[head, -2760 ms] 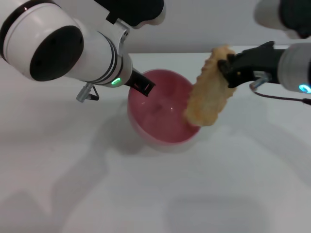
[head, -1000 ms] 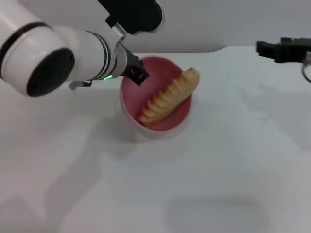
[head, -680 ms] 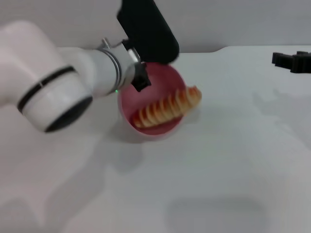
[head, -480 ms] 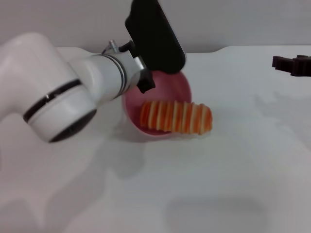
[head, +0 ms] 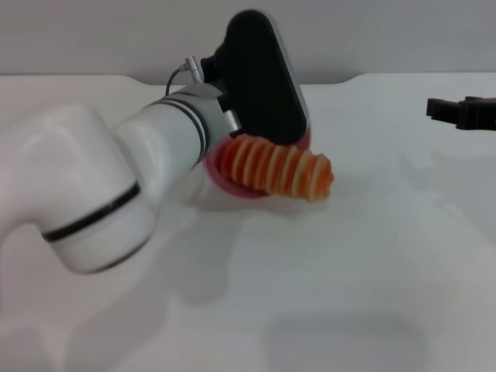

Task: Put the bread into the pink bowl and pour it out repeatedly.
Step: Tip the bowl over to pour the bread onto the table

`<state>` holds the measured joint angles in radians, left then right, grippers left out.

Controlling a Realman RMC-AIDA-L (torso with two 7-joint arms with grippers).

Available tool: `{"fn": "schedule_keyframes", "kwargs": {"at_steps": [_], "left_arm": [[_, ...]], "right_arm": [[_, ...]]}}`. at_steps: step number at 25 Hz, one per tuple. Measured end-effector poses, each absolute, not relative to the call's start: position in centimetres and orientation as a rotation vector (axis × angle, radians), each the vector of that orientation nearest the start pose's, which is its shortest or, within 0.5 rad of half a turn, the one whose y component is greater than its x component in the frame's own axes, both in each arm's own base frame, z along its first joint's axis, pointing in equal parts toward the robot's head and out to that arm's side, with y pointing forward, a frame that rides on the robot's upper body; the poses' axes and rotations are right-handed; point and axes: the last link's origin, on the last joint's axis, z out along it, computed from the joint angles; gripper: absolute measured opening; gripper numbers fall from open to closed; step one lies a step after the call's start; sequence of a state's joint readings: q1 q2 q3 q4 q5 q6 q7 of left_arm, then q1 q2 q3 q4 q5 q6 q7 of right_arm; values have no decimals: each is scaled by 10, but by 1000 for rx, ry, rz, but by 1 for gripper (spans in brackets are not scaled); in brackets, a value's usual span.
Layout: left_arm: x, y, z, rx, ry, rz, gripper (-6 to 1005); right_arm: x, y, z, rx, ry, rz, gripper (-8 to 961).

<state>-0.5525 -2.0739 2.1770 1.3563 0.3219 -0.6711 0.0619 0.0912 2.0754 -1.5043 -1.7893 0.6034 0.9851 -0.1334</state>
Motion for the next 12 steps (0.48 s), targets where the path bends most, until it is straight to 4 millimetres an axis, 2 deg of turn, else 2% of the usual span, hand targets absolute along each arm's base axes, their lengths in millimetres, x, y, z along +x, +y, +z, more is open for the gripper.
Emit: {"fn": "schedule_keyframes", "kwargs": {"at_steps": [12], "left_arm": [[-108, 360, -88, -1984, 455, 369, 52]], "right_arm": [[198, 329, 57, -1974, 1178, 300, 587]]}}
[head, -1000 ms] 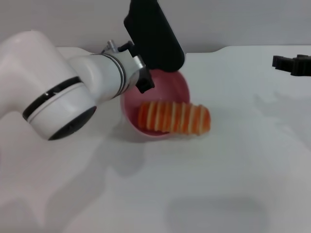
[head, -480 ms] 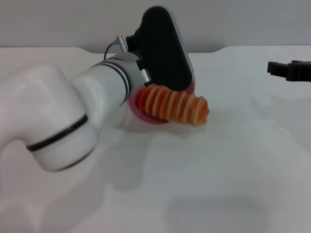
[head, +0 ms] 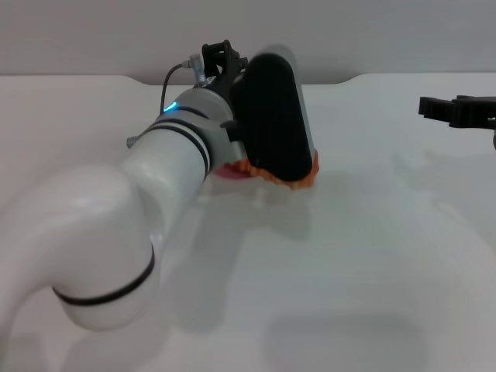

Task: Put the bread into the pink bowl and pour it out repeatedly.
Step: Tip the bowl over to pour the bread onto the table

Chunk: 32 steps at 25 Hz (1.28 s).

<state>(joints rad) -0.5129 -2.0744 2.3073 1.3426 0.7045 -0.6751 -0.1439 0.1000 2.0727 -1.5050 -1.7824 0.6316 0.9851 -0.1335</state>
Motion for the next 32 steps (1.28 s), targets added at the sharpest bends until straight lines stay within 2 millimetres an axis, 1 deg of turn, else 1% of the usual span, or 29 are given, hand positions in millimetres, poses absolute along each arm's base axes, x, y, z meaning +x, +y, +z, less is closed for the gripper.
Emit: {"fn": "schedule_keyframes", "kwargs": {"at_steps": [5, 9, 12, 18, 22, 27, 29, 32], "left_arm": [[-112, 351, -94, -1930, 545, 402, 52], [-115, 348, -97, -1913, 575, 422, 52], [-120, 344, -100, -1884, 639, 453, 52], [-121, 343, -101, -1863, 663, 462, 52], [-123, 339, -105, -1847, 757, 504, 52], [-122, 335, -108, -1818, 847, 539, 52], [-121, 335, -108, -1801, 867, 546, 53], [-118, 332, -108, -1777, 894, 547, 53]], "right_arm": [[196, 330, 57, -1978, 1175, 305, 586], [194, 329, 56, -1986, 1178, 320, 586], [194, 329, 56, -1996, 1180, 332, 586], [193, 329, 56, -2001, 1186, 343, 587], [202, 330, 67, -1972, 1165, 330, 587], [220, 329, 91, -1886, 1166, 337, 587], [224, 329, 93, -1875, 1175, 337, 587], [227, 329, 91, -1879, 1181, 329, 587]]}}
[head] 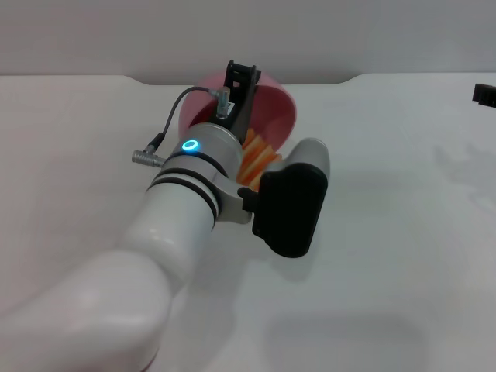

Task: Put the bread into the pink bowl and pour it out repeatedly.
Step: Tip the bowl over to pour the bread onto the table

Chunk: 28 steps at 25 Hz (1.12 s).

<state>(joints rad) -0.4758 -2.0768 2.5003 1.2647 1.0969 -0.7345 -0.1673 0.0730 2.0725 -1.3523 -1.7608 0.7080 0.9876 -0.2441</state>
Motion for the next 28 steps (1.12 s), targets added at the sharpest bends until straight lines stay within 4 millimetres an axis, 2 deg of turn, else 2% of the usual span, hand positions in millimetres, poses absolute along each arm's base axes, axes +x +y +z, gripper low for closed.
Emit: {"fn": "schedule_keyframes", "kwargs": {"at_steps": [7, 12, 22, 28], "left_arm": [[-114, 323, -113, -1718, 998, 555, 53], [-112, 321, -110, -1663, 1009, 552, 53], [-113, 324, -102, -1624, 941, 529, 53], [-115, 335, -92, -1664, 776, 461, 53]], "right_arm": [[228, 330, 90, -1888, 1180, 318, 588], [227, 330, 90, -1893, 1174, 316, 588], [220, 334, 88, -1919, 1164, 316, 587], [219, 334, 83, -1936, 1168, 311, 587]]}}
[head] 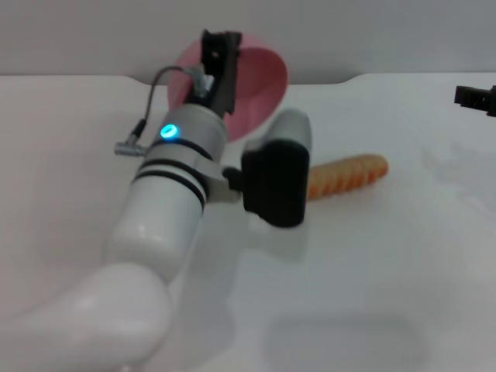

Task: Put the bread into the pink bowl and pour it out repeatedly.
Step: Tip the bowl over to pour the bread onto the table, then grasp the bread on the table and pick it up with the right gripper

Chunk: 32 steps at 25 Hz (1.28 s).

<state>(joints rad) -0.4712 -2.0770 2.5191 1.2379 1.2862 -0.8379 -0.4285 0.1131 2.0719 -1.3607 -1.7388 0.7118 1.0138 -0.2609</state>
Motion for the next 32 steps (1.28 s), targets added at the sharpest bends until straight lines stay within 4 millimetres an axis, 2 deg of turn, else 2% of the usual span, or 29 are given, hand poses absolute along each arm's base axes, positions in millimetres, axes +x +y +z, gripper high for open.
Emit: {"fn": "schedule_keyframes", "kwargs": {"at_steps": [5, 10, 15, 18, 20, 25, 32], "left_arm": [[-109, 356, -64, -1661, 514, 371, 53], [-102, 371, -40, -1785, 106, 289, 53], [-102, 371, -36, -1960, -189, 310, 54], [-102, 371, -37, -2018, -271, 310, 54], [-102, 372, -35, -2122, -406, 270, 54], [-109, 379, -28, -2140, -519, 236, 54], [-114, 382, -29, -2142, -546, 245, 54]], "right_arm": [[214, 335, 75, -1980, 1162, 289, 586], [201, 334, 55, -2098, 1087, 226, 588], [200, 338, 43, -2129, 1114, 209, 586], [200, 340, 42, -2124, 1112, 207, 586], [201, 340, 43, -2117, 1105, 205, 586], [215, 339, 39, -2087, 1137, 184, 587], [236, 342, 4, -2100, 1205, 128, 587]]}}
